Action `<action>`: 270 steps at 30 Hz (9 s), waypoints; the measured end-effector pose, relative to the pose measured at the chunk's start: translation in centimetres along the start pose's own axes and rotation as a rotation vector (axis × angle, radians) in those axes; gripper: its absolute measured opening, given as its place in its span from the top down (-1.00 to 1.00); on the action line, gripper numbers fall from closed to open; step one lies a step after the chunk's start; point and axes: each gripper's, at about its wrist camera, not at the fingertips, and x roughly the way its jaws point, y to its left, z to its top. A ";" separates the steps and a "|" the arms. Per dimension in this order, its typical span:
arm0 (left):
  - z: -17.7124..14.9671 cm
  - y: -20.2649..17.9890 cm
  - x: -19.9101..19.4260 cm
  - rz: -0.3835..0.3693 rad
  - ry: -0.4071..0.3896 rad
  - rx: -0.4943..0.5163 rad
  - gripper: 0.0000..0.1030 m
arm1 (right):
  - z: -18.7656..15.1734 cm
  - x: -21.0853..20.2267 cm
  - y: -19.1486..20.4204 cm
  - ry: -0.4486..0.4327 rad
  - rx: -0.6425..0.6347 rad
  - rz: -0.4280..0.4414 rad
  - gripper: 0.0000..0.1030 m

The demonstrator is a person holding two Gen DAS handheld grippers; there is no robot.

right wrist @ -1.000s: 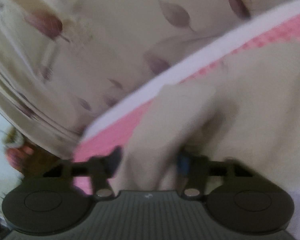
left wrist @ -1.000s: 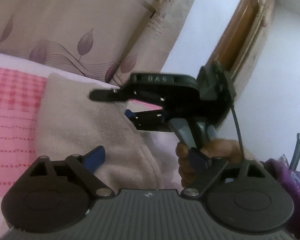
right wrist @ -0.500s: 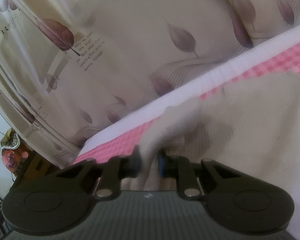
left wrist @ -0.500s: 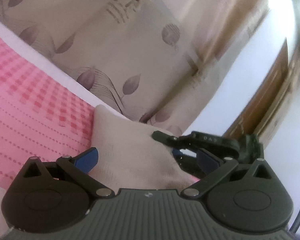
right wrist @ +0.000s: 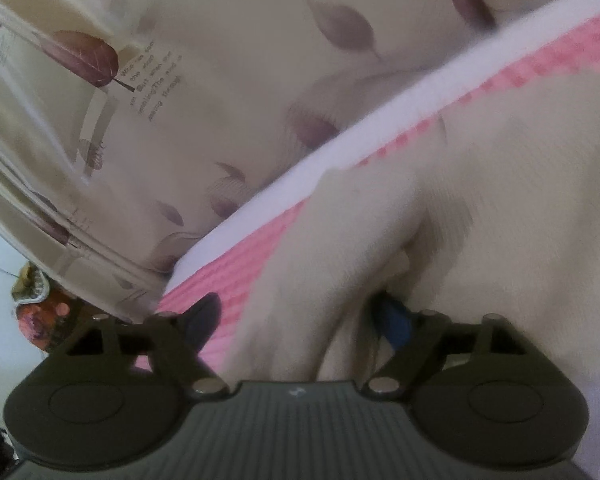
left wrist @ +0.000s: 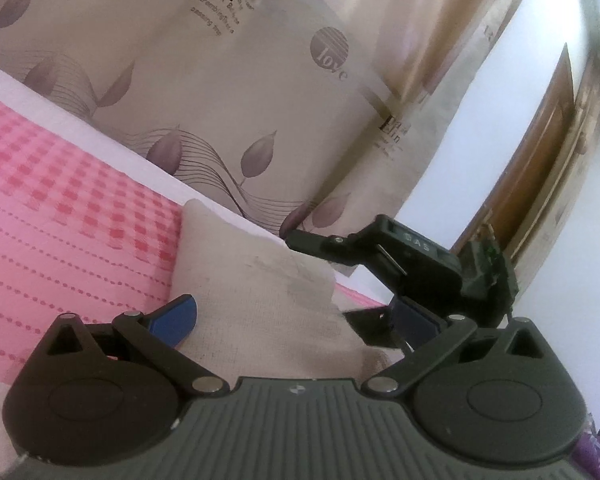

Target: Fold small clothes

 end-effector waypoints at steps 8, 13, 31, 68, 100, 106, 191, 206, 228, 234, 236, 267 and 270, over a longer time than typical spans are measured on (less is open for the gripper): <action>0.1 -0.2 -0.4 0.050 -0.023 0.004 -1.00 | 0.7 -1.9 0.8 -0.081 -0.083 0.003 0.70; 0.1 -0.3 -0.4 0.072 -0.023 0.008 -1.00 | 3.2 -6.4 -1.0 -0.158 -0.060 0.016 0.70; 0.4 -0.1 0.2 0.112 0.008 0.000 -1.00 | 6.7 -11.4 -11.4 -0.115 -0.084 -0.191 0.70; -3.7 -10.5 3.8 0.485 0.238 0.416 -1.00 | 7.0 -9.4 -10.8 -0.191 -0.297 -0.285 0.53; -1.6 -6.3 11.9 0.183 0.153 0.191 -0.88 | 3.7 -19.0 -7.2 -0.246 -0.352 -0.142 0.27; -1.7 -7.6 11.2 0.206 0.149 0.233 -0.91 | 6.6 -11.9 -4.2 -0.171 -0.539 -0.281 0.32; -0.6 -6.4 10.5 0.109 0.179 0.189 -1.00 | 3.6 -12.3 -10.6 -0.210 -0.270 -0.358 -0.50; 3.2 -0.5 18.4 -0.241 0.529 0.004 -0.93 | 6.0 -12.7 -15.7 0.032 -0.180 -0.111 -0.69; 5.4 -4.8 11.4 -0.128 0.387 0.052 -0.06 | 4.0 -11.8 -8.2 -0.093 -0.176 0.021 0.01; 6.6 -5.1 4.9 -0.074 0.352 0.041 -0.06 | 1.3 -12.8 -3.7 -0.101 -0.185 0.097 0.01; 7.0 -4.9 2.4 -0.051 0.344 0.042 -0.06 | 0.1 -13.0 -2.1 -0.101 -0.191 0.120 0.01; 1.3 -3.7 -10.6 0.354 0.164 0.348 -1.00 | -14.6 -10.7 4.3 -0.097 -0.397 -0.152 -0.36; 1.3 -5.3 -10.8 0.460 0.117 0.413 -1.00 | -16.0 -12.9 6.3 -0.203 -0.485 -0.216 -0.70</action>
